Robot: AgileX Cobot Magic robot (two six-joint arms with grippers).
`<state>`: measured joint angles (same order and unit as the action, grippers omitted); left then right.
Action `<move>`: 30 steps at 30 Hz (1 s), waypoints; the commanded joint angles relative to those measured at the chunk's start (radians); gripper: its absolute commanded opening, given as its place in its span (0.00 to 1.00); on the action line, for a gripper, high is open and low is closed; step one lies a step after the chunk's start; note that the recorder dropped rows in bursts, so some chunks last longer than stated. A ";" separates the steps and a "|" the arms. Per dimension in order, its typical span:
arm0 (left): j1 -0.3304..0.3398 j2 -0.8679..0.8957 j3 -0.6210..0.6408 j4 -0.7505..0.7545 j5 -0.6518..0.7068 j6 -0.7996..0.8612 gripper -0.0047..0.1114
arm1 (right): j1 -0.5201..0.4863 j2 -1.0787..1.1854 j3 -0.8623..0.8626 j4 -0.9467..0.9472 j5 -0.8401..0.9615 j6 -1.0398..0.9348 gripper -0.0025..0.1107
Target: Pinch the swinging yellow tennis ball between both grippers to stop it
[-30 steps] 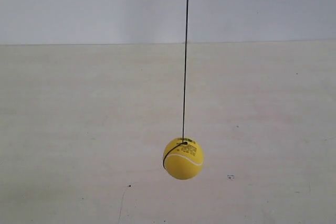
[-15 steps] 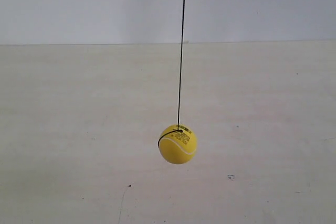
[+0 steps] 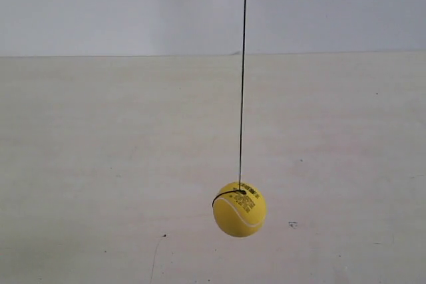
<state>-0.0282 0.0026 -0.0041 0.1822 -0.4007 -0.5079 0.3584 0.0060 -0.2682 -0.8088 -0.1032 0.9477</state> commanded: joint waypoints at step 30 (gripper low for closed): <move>0.066 -0.003 0.004 -0.159 0.697 0.578 0.08 | 0.000 -0.006 0.002 -0.001 -0.022 -0.002 0.02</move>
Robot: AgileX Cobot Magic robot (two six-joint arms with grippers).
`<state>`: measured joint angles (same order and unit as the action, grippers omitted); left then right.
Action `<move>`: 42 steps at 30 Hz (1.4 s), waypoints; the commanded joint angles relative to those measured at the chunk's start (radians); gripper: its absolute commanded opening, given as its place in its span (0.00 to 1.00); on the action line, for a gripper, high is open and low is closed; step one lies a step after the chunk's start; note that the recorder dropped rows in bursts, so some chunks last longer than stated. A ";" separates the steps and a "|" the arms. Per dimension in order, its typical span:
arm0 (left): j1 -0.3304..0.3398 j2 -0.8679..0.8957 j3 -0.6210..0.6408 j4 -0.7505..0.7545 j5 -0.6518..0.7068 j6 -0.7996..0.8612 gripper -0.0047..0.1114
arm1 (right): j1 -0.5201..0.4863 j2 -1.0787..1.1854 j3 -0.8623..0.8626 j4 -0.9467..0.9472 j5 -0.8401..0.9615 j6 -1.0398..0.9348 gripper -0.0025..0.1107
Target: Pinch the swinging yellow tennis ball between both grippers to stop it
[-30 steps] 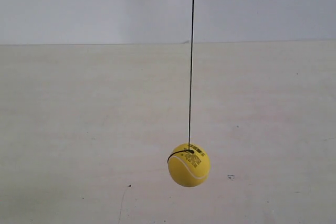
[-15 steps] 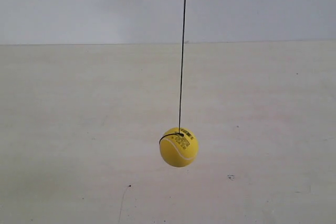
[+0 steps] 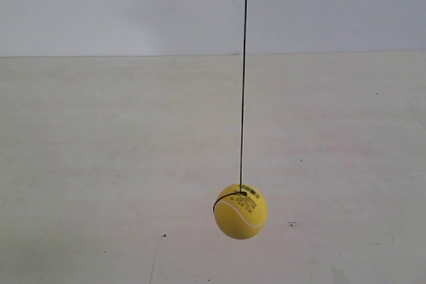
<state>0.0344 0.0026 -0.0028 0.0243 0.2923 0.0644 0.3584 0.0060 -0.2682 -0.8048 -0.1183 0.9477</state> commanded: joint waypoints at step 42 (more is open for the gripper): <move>0.003 -0.003 0.003 -0.001 0.004 0.006 0.08 | -0.025 -0.006 0.143 0.776 -0.333 -0.948 0.02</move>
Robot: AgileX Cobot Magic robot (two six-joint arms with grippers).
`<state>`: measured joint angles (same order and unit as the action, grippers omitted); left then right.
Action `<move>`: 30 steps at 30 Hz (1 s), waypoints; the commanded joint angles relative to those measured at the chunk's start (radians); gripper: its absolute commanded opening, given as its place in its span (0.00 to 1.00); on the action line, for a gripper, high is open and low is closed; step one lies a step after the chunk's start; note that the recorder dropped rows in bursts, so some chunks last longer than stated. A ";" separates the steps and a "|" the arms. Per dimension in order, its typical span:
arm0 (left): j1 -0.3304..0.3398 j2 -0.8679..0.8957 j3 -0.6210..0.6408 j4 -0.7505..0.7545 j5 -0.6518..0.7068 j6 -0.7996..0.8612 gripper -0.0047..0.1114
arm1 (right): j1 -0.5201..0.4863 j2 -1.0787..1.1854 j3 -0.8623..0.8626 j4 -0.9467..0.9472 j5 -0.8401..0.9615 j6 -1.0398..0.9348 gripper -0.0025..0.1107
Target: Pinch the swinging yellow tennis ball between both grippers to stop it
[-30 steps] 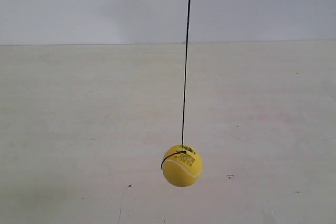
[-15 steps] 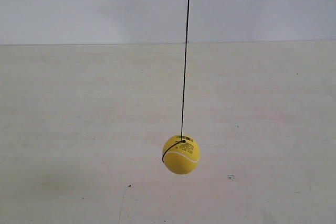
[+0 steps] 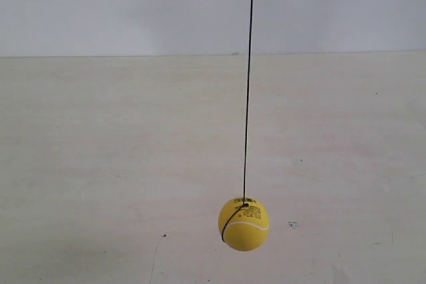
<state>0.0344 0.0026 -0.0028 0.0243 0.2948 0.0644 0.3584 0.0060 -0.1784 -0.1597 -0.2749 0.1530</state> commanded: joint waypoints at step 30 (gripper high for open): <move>0.003 -0.003 0.003 -0.001 0.002 0.006 0.08 | -0.329 -0.006 0.178 0.124 0.600 -0.231 0.02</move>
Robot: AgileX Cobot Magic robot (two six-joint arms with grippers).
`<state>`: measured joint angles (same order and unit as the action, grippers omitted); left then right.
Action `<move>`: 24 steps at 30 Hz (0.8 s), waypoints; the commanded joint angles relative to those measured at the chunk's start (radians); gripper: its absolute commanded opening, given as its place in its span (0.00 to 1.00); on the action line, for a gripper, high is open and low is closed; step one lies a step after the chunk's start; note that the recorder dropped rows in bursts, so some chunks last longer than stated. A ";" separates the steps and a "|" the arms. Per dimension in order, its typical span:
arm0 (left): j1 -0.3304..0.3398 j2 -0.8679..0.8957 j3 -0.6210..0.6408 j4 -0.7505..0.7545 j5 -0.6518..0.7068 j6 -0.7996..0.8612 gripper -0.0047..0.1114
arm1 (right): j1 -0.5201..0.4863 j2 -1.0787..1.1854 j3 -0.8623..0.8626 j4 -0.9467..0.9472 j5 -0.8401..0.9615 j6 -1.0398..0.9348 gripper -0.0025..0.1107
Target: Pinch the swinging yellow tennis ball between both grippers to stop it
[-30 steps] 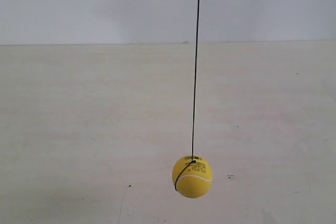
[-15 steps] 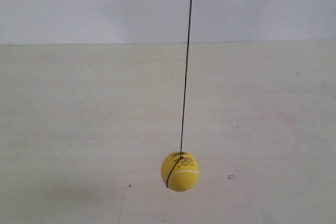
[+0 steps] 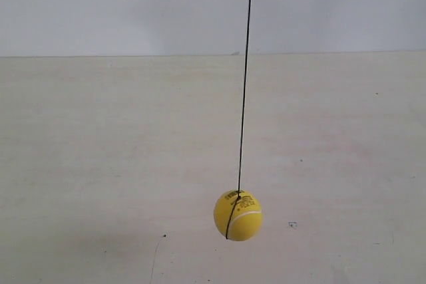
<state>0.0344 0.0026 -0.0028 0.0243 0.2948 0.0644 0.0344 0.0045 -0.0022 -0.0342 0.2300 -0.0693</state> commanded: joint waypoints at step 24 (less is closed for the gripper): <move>0.003 -0.003 0.003 -0.001 0.002 0.006 0.08 | -0.005 -0.004 0.002 -0.001 0.095 0.091 0.02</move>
<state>0.0344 0.0026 -0.0028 0.0243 0.2948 0.0644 0.0323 0.0045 0.0004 -0.0342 0.3291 0.0182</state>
